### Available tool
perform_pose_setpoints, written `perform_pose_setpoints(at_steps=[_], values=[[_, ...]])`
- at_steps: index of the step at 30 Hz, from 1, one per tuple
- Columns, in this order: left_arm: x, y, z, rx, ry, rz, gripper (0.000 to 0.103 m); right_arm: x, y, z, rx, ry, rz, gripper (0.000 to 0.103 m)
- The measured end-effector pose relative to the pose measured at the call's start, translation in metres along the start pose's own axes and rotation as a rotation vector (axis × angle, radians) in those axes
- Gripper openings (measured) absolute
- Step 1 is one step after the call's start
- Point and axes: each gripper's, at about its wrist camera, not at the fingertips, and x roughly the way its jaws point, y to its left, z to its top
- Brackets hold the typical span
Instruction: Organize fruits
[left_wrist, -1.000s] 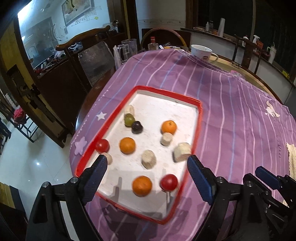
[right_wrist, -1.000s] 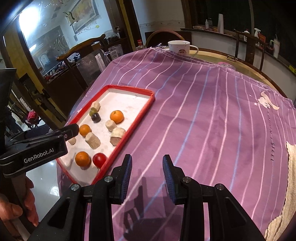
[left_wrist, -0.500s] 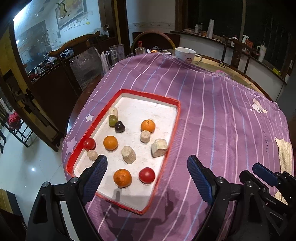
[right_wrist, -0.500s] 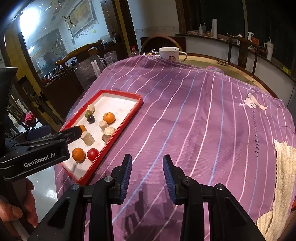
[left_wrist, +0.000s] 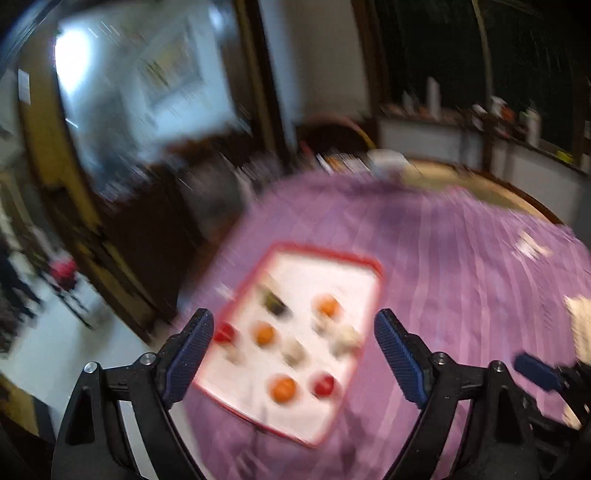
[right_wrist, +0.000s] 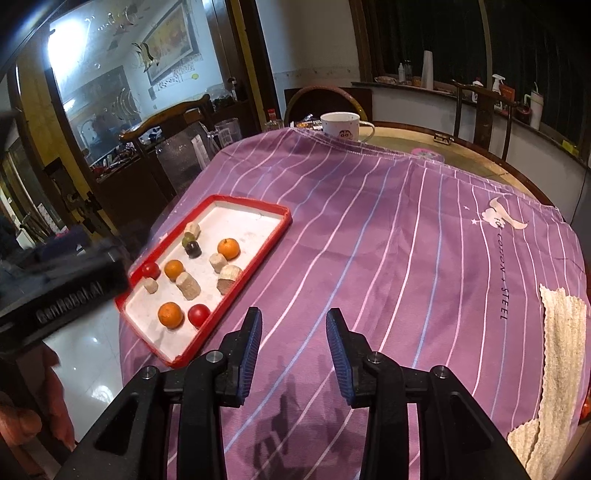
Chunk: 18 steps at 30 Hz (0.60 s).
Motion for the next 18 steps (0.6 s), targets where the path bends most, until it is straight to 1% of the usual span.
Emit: perform_pose_setpoints(at_steps=[1,2,4,5,6,8,10,11,12,16,17,18], values=[[-0.011,0.0,0.004,0.005,-0.052,0.069,0.103,-0.001,0.002,0.001,-0.004,-0.004,0.005,0.04],[-0.019,-0.001,0.007,0.016,-0.097,0.122,0.103,-0.002,0.003,0.001,-0.007,-0.007,0.008,0.041],[-0.032,-0.003,0.012,0.044,-0.156,0.196,0.103,-0.003,0.007,0.001,-0.015,-0.011,0.016,0.041],[-0.034,-0.002,0.014,0.048,-0.161,0.195,0.103,-0.003,0.008,0.001,-0.019,-0.012,0.02,0.041],[-0.035,-0.001,0.015,0.046,-0.154,0.176,0.103,-0.004,0.01,0.001,-0.022,-0.013,0.022,0.041],[-0.034,0.001,0.017,0.033,-0.126,0.108,0.103,-0.004,0.012,0.0,-0.027,-0.013,0.024,0.041],[-0.029,0.003,0.016,0.013,-0.08,0.042,0.103,-0.003,0.013,-0.001,-0.03,-0.009,0.022,0.042],[-0.027,0.002,0.015,0.009,-0.065,0.026,0.103,-0.003,0.013,-0.002,-0.03,-0.007,0.021,0.042],[-0.023,0.002,0.014,0.006,-0.046,0.02,0.103,-0.003,0.013,-0.002,-0.031,-0.004,0.02,0.042],[-0.006,0.001,0.005,0.005,0.054,0.046,0.103,0.002,0.015,-0.007,-0.033,0.015,0.018,0.042],[-0.002,-0.001,0.002,0.009,0.081,0.043,0.103,0.003,0.015,-0.008,-0.034,0.021,0.019,0.042],[0.0,-0.002,-0.002,0.007,0.107,0.02,0.103,0.005,0.016,-0.009,-0.035,0.026,0.02,0.042]])
